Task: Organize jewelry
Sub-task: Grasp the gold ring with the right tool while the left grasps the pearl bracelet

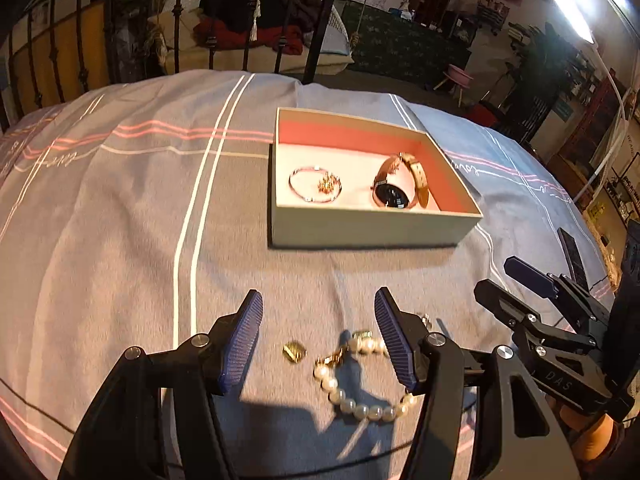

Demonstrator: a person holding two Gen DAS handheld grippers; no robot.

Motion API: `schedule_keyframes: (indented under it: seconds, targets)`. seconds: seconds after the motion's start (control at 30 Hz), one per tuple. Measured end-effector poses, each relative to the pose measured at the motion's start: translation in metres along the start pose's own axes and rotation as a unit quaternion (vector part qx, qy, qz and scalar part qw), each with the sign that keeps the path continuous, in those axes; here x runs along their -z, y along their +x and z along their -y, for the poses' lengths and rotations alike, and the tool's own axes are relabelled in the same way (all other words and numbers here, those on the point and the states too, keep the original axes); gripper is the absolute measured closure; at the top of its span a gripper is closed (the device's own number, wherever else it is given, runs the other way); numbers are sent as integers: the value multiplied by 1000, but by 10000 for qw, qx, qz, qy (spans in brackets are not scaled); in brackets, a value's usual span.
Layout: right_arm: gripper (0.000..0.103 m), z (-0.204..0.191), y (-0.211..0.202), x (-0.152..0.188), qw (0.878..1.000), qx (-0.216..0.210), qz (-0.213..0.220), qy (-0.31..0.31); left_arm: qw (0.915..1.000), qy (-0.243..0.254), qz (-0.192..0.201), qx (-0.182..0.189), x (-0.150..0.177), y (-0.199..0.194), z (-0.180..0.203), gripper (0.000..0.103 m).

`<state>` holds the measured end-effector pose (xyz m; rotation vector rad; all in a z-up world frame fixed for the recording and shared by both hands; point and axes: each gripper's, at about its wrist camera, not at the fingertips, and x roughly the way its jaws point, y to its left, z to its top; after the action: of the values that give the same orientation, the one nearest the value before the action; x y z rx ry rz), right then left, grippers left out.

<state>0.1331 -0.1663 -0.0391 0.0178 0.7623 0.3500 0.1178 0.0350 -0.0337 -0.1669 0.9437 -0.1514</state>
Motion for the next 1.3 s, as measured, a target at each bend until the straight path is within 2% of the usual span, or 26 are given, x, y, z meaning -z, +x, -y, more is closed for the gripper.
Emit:
schedule_keyframes:
  seconds: [0.2, 0.37, 0.5, 0.6, 0.7, 0.73, 0.77, 0.83, 0.87, 1.0, 1.13, 1.23, 1.3]
  targets:
    - [38, -16, -1, 34, 9998, -69, -143, -81, 9996, -4, -266, -20, 33, 0, 12, 46]
    - [38, -15, -3, 43, 9999, -47, -156, -29, 9989, 153, -371, -255, 40, 9, 20, 51]
    - [38, -16, -3, 45, 9999, -32, -150, -23, 9988, -83, -421, -246, 38, 14, 17, 51]
    - [38, -18, -1, 45, 9998, -43, -184, -45, 9986, -60, -387, -350, 40, 16, 19, 52]
    - [37, -22, 0, 44, 9998, -62, -183, -58, 9973, 163, -289, -658, 45, 18, 25, 62]
    - [36, -23, 0, 45, 9998, -65, -181, -70, 9971, 249, -255, -677, 46, 18, 27, 69]
    - [36, -24, 0, 45, 9998, -72, -179, -82, 9972, 300, -244, -635, 48, 17, 28, 74]
    - [36, -26, 1, 45, 9997, -91, -197, -113, 9977, 330, -214, -551, 49, 15, 26, 92]
    - [36, -27, 1, 45, 9997, -99, -204, -120, 9980, 339, -194, -489, 50, 14, 25, 94]
    - [36, -33, 2, 45, 9994, -181, -250, -182, 9998, 104, -80, -179, 51, 8, 12, 94]
    - [37, -41, 6, 45, 9985, -293, -335, -317, 9998, 34, -73, -186, 51, 7, 8, 94]
    - [41, -52, 12, 45, 9977, -286, -411, -456, 9997, 64, -69, -223, 50, 7, 11, 94]
    - [50, -60, 15, 46, 9970, -265, -442, -575, 9997, 79, -71, -239, 50, 7, 12, 94]
